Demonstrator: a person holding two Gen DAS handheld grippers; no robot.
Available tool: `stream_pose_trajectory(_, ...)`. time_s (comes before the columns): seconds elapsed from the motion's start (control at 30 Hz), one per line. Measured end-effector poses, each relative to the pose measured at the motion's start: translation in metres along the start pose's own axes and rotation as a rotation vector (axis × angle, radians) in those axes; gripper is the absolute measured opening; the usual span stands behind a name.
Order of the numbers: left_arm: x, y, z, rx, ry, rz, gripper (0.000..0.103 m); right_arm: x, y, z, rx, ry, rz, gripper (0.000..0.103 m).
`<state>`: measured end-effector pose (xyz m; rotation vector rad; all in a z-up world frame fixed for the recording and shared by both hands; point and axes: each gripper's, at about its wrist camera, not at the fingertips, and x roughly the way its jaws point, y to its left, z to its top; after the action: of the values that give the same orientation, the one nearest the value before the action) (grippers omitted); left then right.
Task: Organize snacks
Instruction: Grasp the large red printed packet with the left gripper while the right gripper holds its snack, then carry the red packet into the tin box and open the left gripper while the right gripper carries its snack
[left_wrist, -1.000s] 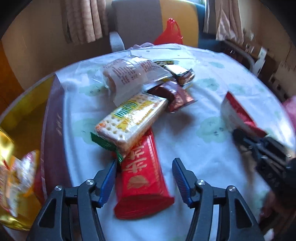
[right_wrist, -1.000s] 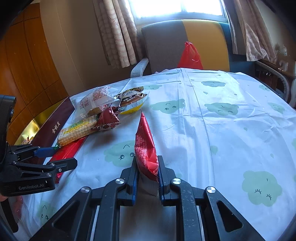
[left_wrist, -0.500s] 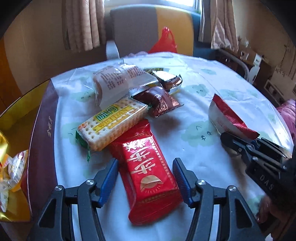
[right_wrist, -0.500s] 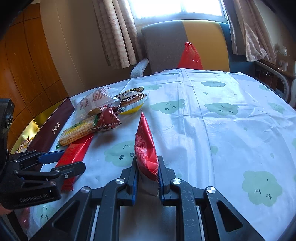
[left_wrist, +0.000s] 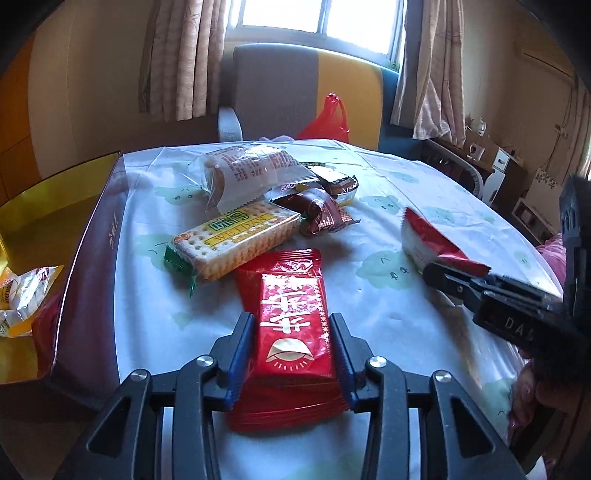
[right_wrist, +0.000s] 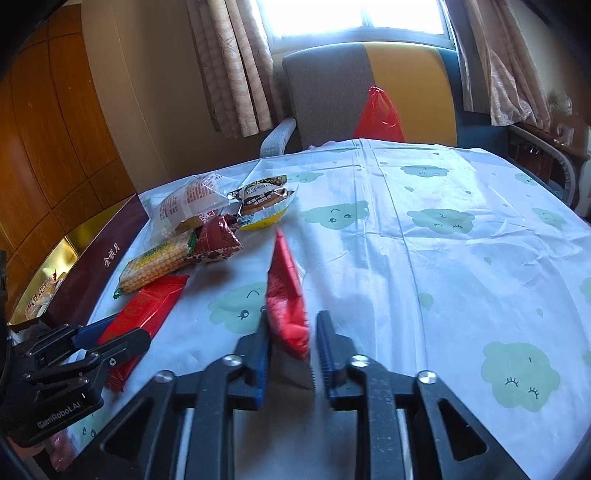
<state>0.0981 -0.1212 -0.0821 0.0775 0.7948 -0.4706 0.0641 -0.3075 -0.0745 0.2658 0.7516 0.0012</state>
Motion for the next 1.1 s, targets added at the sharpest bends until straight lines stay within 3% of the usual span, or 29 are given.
stream_pose_trajectory(0.03,0.000,-0.001,-0.001,0.004,-0.004,0.000,0.041,-0.001,0.001,0.001,0.001,0.000,0.000,0.049)
stream_pose_trajectory(0.07,0.000,0.000,-0.001,0.003,-0.007,-0.004,0.041,-0.002,0.001,0.002,0.000,-0.005,0.005,0.055)
stream_pose_trajectory(0.27,-0.001,0.004,-0.003,-0.023,-0.018,-0.032,0.043,-0.001,0.011,0.011,-0.027,0.005,0.024,0.055)
stream_pose_trajectory(0.4,-0.001,0.004,-0.003,-0.028,-0.019,-0.043,0.044,0.012,0.016,0.009,-0.030,0.066,0.027,0.052)
stream_pose_trajectory(0.5,-0.001,0.004,-0.003,-0.031,-0.020,-0.047,0.045,0.012,0.015,0.008,-0.020,0.053,0.022,0.048)
stream_pose_trajectory(0.53,-0.001,0.003,-0.003,-0.030,-0.020,-0.044,0.045,0.011,0.013,0.007,-0.011,0.048,0.019,0.041)
stream_pose_trajectory(0.7,0.000,-0.004,-0.002,0.012,-0.011,-0.007,0.046,0.009,0.013,0.004,-0.003,0.024,0.006,0.034)
stream_pose_trajectory(1.1,-0.008,-0.006,-0.008,0.023,-0.044,-0.011,0.040,0.002,0.021,-0.002,-0.043,-0.030,-0.018,0.032)
